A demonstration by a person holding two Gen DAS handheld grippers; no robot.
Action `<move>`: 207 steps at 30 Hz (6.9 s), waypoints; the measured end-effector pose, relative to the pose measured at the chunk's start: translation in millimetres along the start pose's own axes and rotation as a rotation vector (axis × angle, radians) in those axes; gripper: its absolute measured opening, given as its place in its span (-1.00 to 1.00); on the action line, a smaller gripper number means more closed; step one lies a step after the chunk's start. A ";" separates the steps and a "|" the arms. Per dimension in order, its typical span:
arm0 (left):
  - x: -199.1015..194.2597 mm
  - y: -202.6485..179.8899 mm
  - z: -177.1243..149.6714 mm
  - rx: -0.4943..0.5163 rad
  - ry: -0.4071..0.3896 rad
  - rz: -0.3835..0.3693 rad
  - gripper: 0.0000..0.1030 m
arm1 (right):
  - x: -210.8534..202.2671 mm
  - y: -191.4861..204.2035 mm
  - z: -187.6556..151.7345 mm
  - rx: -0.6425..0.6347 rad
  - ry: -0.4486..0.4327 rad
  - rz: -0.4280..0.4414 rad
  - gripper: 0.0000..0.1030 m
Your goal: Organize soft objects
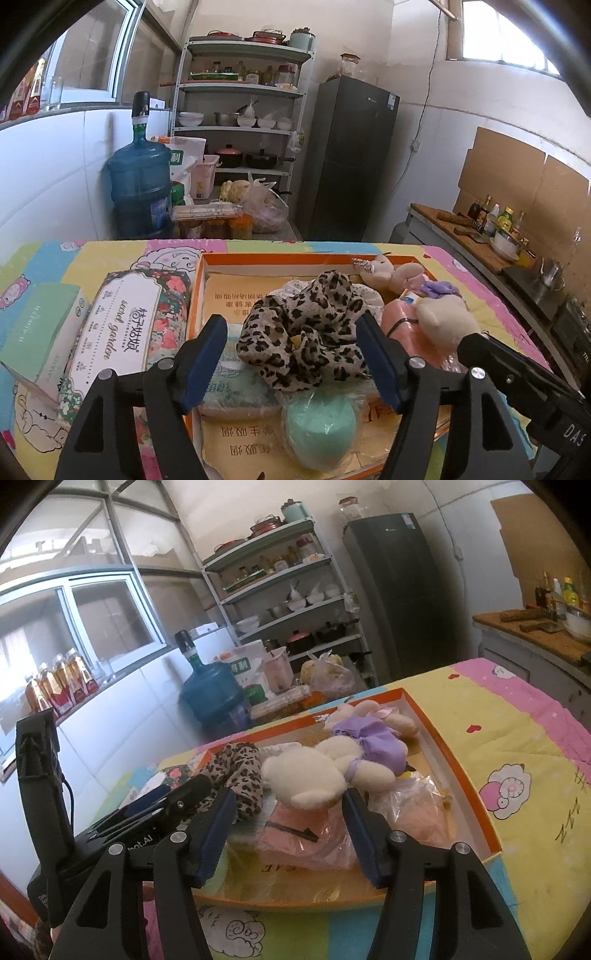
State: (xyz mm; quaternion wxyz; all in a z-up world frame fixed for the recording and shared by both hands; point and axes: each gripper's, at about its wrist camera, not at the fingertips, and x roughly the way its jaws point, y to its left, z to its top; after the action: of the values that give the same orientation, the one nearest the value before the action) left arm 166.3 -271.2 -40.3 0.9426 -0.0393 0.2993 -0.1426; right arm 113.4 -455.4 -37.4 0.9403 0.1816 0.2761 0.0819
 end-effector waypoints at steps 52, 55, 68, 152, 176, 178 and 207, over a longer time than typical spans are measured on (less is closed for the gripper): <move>-147.0 19.4 -14.7 0.056 -0.184 0.116 0.40 | -94.0 81.1 -24.9 -0.101 -0.157 -0.049 0.20; -158.5 20.2 -17.7 0.058 -0.212 0.130 0.39 | -98.9 85.7 -27.4 -0.107 -0.170 -0.058 0.20; -200.8 32.2 -35.1 0.076 -0.243 0.169 0.39 | -121.4 121.4 -45.8 -0.172 -0.230 -0.096 0.36; -368.9 72.7 -141.0 0.026 -0.346 0.276 0.40 | -242.8 232.1 -168.2 -0.319 -0.375 -0.168 0.50; -369.3 72.1 -141.6 0.026 -0.346 0.274 0.40 | -242.6 235.9 -168.5 -0.322 -0.376 -0.161 0.51; -369.2 72.2 -141.6 0.027 -0.347 0.275 0.40 | -242.9 235.3 -168.5 -0.321 -0.375 -0.161 0.50; -369.4 72.4 -142.1 0.027 -0.347 0.273 0.40 | -242.7 236.5 -169.5 -0.322 -0.377 -0.160 0.50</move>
State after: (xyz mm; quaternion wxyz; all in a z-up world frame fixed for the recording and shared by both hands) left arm -185.8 -92.4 36.2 0.9910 -0.0097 0.1331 -0.0086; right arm -194.8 -249.1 40.3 0.9954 0.0193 0.0927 0.0147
